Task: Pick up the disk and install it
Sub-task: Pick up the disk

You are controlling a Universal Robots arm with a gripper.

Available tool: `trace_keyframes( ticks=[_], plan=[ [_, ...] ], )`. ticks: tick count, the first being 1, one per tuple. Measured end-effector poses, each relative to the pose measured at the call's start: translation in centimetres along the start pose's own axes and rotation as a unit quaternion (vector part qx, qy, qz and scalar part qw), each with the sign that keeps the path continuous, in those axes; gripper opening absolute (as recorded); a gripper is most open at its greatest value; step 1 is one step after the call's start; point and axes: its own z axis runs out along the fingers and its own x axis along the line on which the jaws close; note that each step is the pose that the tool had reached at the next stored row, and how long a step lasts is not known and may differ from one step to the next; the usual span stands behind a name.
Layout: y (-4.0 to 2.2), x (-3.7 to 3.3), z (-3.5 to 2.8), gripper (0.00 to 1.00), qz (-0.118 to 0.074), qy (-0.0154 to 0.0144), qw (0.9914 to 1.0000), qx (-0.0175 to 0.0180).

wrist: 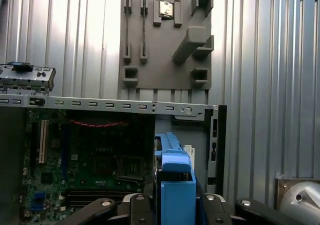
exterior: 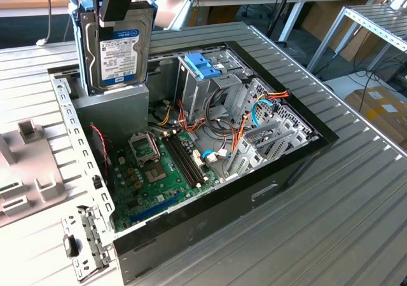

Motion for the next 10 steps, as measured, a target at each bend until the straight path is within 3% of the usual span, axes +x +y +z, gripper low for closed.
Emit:
trace_keyframes(
  ticks=[8,10],
  plan=[
    [-0.22,0.73,-0.05,0.37,0.0,0.0,1.0,0.0],
    [-0.49,1.43,-0.1,0.37,0.0,0.0,1.0,0.0]
  ],
)
